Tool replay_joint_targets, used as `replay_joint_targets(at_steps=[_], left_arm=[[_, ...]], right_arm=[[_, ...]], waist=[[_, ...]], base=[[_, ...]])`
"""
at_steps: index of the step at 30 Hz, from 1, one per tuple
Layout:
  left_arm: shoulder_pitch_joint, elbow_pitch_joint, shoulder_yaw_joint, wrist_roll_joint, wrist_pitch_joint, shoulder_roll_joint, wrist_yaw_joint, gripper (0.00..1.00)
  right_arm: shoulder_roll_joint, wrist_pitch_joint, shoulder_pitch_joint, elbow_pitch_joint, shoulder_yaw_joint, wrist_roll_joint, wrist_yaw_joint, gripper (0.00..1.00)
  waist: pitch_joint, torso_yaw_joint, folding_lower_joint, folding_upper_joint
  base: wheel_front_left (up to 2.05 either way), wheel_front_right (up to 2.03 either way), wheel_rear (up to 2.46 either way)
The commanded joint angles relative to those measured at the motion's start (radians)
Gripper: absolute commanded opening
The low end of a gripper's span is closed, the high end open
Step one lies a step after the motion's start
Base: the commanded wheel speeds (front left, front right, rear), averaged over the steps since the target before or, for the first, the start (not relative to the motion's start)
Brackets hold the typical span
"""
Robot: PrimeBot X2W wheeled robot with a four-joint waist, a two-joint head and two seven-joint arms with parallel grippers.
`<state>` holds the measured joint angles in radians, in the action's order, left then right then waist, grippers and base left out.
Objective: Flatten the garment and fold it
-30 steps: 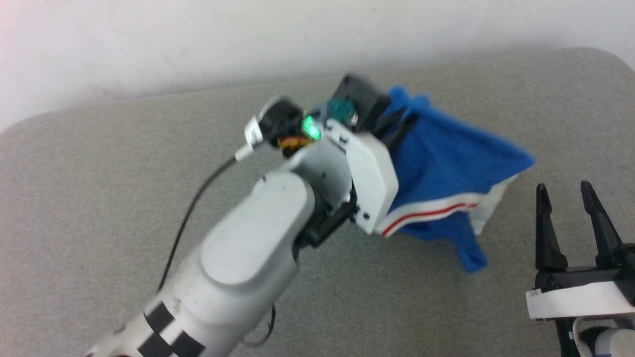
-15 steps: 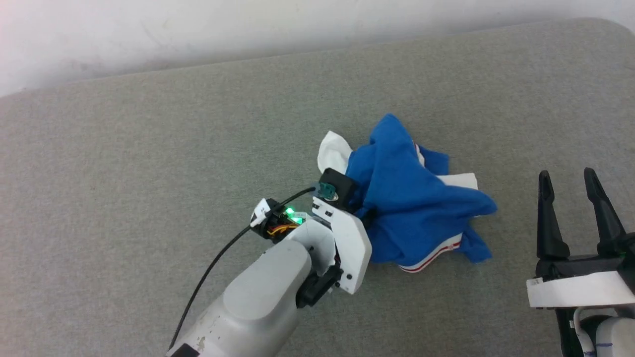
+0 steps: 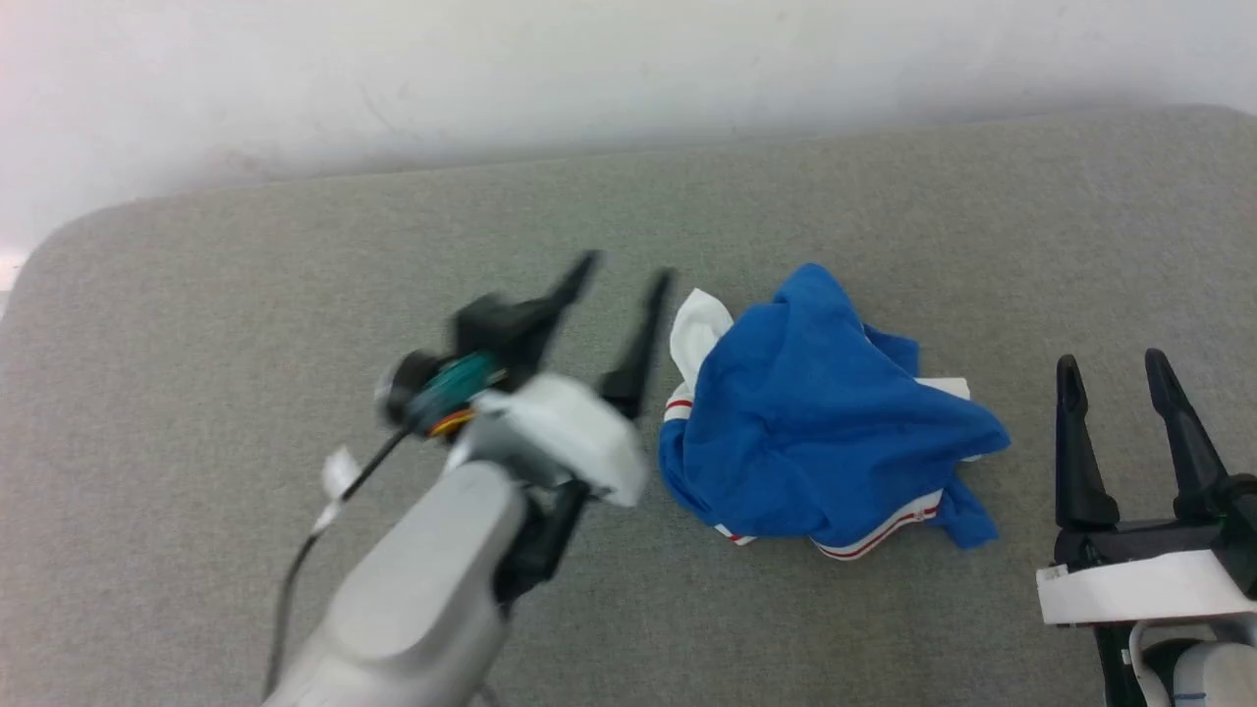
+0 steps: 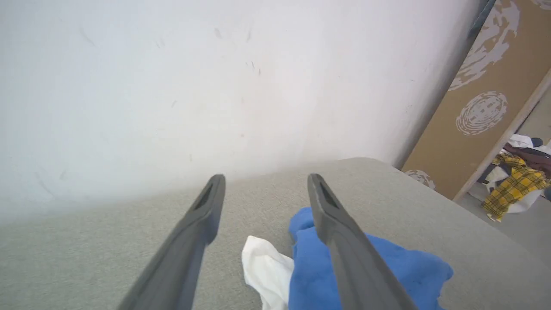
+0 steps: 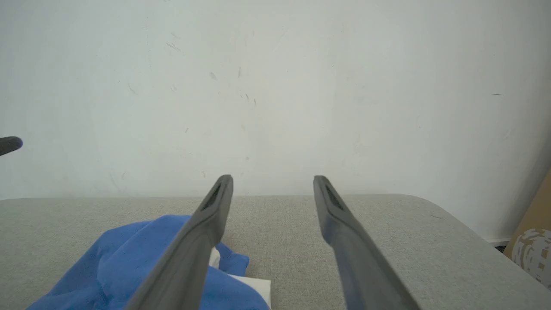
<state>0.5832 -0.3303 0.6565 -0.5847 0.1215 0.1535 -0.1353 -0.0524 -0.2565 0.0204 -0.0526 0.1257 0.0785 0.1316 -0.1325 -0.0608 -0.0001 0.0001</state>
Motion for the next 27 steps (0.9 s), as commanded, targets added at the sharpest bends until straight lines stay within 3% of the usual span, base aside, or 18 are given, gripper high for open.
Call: replay_joint_targets(at_steps=[1, 7, 11, 14, 19, 27], left_arm=[[-0.070, 0.063, -0.032, 0.014, 0.065, 0.048, -0.022, 1.00], [-0.296, 0.308, -0.179, 0.058, 0.139, 0.151, -0.095, 1.00], [-0.486, 0.468, -0.318, 0.153, 0.140, 0.161, -0.149, 1.00], [-0.581, 0.506, -0.371, 0.201, 0.140, 0.157, -0.159, 1.00], [-0.729, 0.516, -0.426, 0.264, 0.140, 0.109, -0.130, 1.00], [-0.732, 0.511, -0.464, 0.334, 0.140, 0.029, -0.051, 1.00]], right_arm=[[0.002, -0.005, -0.013, -0.003, -0.001, -0.004, -0.001, 1.00], [0.002, -0.005, -0.033, -0.002, -0.001, -0.001, -0.001, 1.00], [0.002, -0.004, -0.051, 0.004, 0.000, 0.003, -0.001, 1.00], [0.002, -0.004, -0.062, 0.009, -0.001, 0.008, -0.001, 1.00], [0.002, 0.001, -0.094, 0.028, 0.010, 0.027, -0.001, 1.00], [0.002, 0.081, -0.026, 0.000, 0.033, 0.052, -0.001, 1.00]], waist=[[0.014, 0.016, 0.0001, -0.0001], [0.023, 0.034, 0.0001, -0.0001], [0.033, 0.050, 0.0001, -0.0001], [0.040, 0.055, 0.0001, -0.0001], [0.057, 0.080, 0.0001, -0.0001], [0.042, 0.099, 0.0001, -0.0001]], base=[[0.00, 0.00, 0.00], [0.00, 0.00, 0.00], [0.00, 0.00, 0.00], [0.00, 0.00, 0.00], [0.00, 0.00, 0.00], [0.00, 0.00, 0.00]])
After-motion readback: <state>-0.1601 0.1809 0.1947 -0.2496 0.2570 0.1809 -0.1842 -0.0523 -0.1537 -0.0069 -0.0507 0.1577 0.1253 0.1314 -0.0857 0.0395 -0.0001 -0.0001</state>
